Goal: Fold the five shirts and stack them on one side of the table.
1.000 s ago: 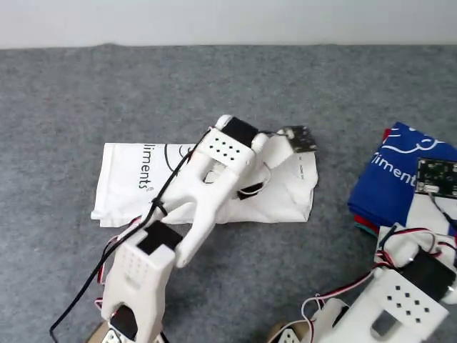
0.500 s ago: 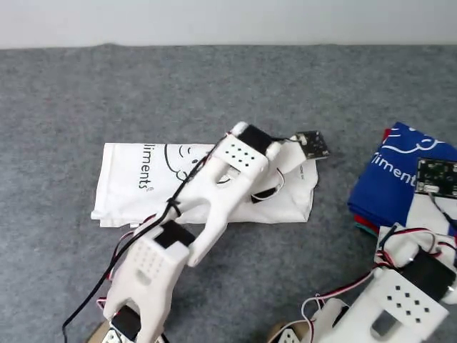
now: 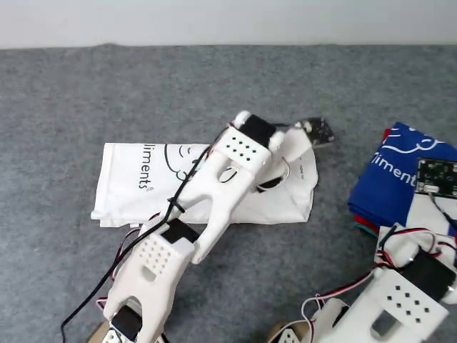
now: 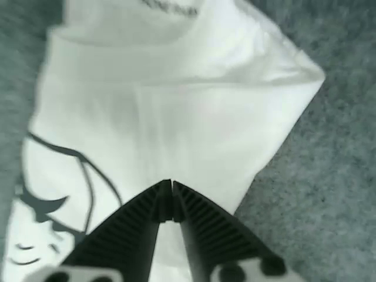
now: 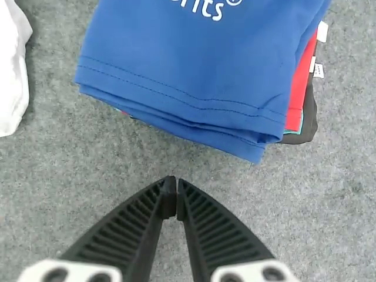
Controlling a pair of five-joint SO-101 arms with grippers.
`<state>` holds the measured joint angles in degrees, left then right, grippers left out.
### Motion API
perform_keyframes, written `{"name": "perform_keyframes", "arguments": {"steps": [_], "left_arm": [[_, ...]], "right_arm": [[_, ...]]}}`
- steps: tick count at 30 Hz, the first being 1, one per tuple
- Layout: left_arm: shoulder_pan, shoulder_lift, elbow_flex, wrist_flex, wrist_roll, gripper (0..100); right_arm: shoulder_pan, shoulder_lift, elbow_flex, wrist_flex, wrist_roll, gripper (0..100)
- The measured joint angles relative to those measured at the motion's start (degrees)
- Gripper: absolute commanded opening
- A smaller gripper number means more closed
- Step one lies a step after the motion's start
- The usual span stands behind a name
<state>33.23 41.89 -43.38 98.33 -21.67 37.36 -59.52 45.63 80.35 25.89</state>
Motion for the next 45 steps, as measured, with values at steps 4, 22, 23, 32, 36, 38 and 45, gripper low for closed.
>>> {"name": "perform_keyframes", "arguments": {"steps": [4, 22, 23, 32, 36, 38, 45], "left_arm": [[-1.0, -4.7, 3.3, 0.4, 0.4, 1], [-5.8, -17.8, 32.8, -7.6, 5.0, 1], [-5.8, -17.8, 33.8, -8.8, 5.0, 1], [-6.9, -17.8, 41.2, -14.6, 9.1, 1], [-8.3, -17.8, 43.2, -16.8, 15.4, 1], [-9.3, -17.8, 43.2, -17.2, 19.6, 1], [-10.6, -17.8, 43.2, -17.6, 36.5, 1]], "right_arm": [[0.0, 0.0, 0.0, 0.0, 0.0, 1.1], [-43.8, 9.8, 0.0, -6.1, -12.4, 0.9], [-44.4, 12.3, 0.0, -7.7, -12.9, 0.9], [-45.3, 26.1, 0.0, -17.9, -18.8, 1.0], [-45.7, 26.1, 0.0, -18.5, -22.7, 1.2], [-45.5, 26.7, 0.0, -18.5, -23.6, 1.2], [-45.8, 26.8, 5.2, -28.7, -24.0, 1.2]]}}
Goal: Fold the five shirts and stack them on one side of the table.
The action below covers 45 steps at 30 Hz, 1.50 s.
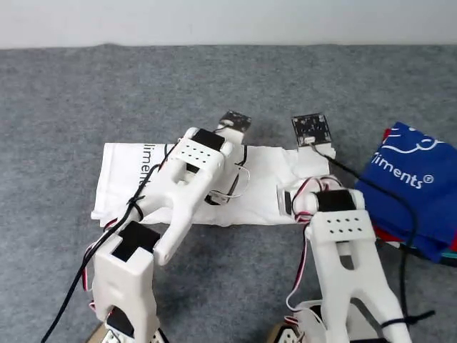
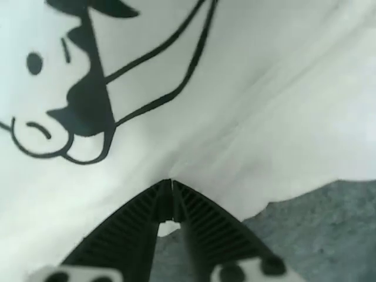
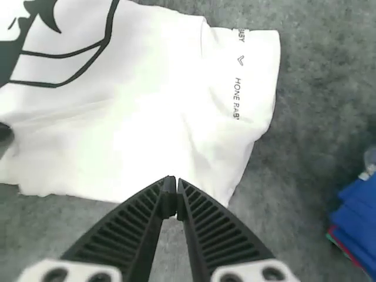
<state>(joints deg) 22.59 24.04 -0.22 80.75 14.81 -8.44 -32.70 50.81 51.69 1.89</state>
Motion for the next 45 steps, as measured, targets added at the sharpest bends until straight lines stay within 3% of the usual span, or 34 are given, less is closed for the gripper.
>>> {"name": "perform_keyframes", "arguments": {"steps": [11, 16, 22, 31, 45], "left_arm": [[0.0, 7.5, -1.3, 0.0, 5.1, 1], [-0.7, 8.4, -3.2, 0.1, 6.2, 1], [-0.8, 8.4, -3.2, 0.1, 6.2, 1], [-0.8, 8.4, -3.2, 0.1, 6.2, 1], [-0.8, 8.5, -5.3, 1.7, 6.0, 1]], "right_arm": [[0.1, 0.2, 19.3, -27.2, -0.2, 1.2], [2.5, 0.4, 20.9, -32.1, -0.2, 1.2], [4.5, 7.6, 17.1, -30.2, -0.2, 0.9], [6.2, 27.0, -3.6, -14.2, -0.2, 0.9], [13.6, 32.8, -10.0, -12.7, -0.2, 0.9]]}}
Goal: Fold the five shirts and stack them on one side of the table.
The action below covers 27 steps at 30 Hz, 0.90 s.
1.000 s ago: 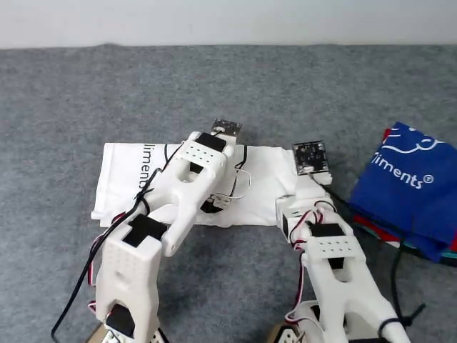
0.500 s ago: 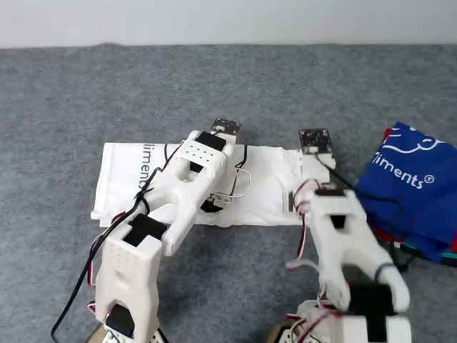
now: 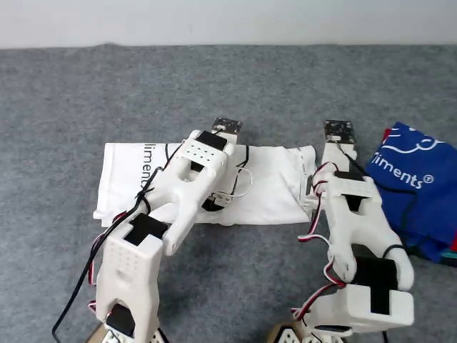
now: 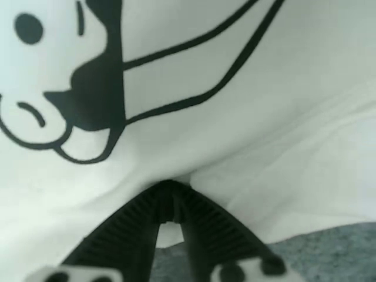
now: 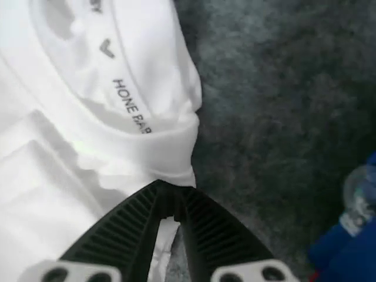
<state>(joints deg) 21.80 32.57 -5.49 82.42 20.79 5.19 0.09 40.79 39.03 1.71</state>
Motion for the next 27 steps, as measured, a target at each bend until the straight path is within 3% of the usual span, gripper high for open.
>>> {"name": "perform_keyframes", "arguments": {"steps": [7, 15, 21, 27], "left_arm": [[-0.8, 0.1, -10.5, 7.6, 0.4, 1], [-1.8, 0.1, -23.8, 15.5, 0.4, 1], [-9.5, 0.1, -30.4, 16.4, 0.4, 1], [-18.3, -4.7, -28.0, 16.4, -1.3, 1]], "right_arm": [[-0.2, -6.2, 0.1, 3.9, 0.0, 1.1], [-6.2, -15.9, 0.1, 7.2, 0.0, 1.2], [-8.5, -21.1, 0.1, 9.5, 0.0, 1.2], [-8.3, -26.6, 0.1, 15.4, 0.0, 1.2]]}}
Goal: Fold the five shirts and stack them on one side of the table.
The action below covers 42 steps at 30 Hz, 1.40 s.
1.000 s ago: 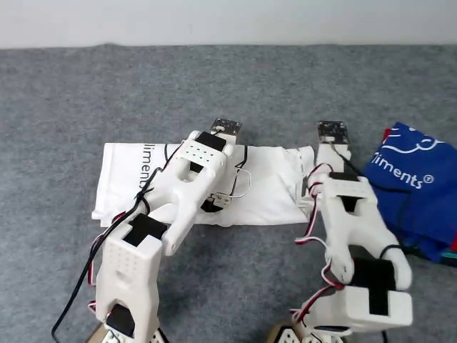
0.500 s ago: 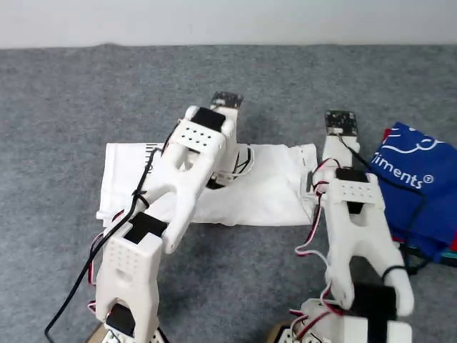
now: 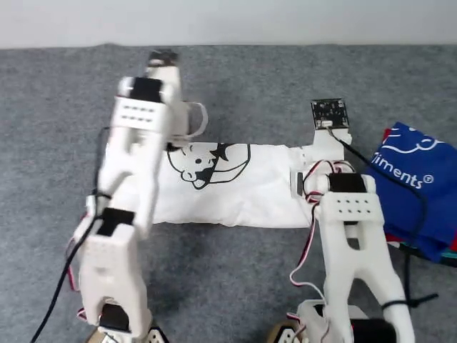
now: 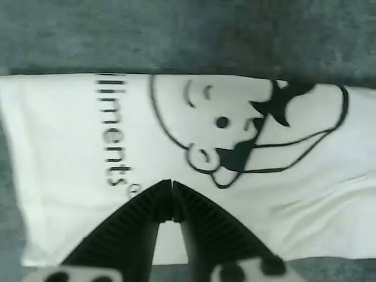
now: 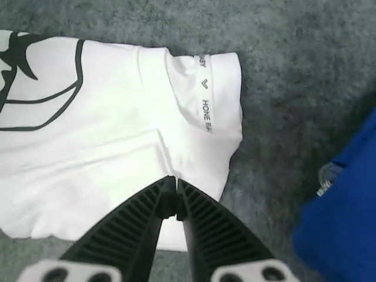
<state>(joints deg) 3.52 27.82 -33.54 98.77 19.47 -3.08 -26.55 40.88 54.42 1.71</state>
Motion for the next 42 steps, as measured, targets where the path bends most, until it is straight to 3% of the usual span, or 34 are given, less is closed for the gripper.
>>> {"name": "perform_keyframes", "arguments": {"steps": [7, 12, 15, 24, 32, 35, 40, 42], "left_arm": [[-15.4, -9.2, 10.5, 0.1, -16.7, 2], [-21.7, -7.9, 11.1, 0.1, -27.4, 19], [-23.6, -4.4, 11.1, 0.1, -28.0, 25], [-24.3, 6.6, 11.1, -2.2, -29.9, 25], [-24.0, 14.2, 11.1, -8.5, -29.5, 25], [-23.8, 16.1, 11.0, -9.5, -28.0, 20], [-21.8, 18.8, 7.5, -7.1, -27.3, 2], [-20.6, 20.4, 5.0, -5.1, -27.3, 1]], "right_arm": [[2.1, -7.6, 0.0, 7.9, 0.0, 6.1], [6.2, -11.5, 0.0, 12.4, 0.0, 13.5], [9.1, -12.9, 0.0, 14.5, 0.0, 13.7], [18.2, -13.8, 0.0, 15.6, 0.0, 13.9], [19.5, -13.8, 0.0, 15.6, 0.0, 13.9], [19.5, -13.8, 0.0, 15.6, 0.0, 13.9], [19.5, -13.8, 0.0, 15.6, 0.0, 13.9], [19.5, -13.8, 0.0, 15.6, 0.0, 13.9]]}}
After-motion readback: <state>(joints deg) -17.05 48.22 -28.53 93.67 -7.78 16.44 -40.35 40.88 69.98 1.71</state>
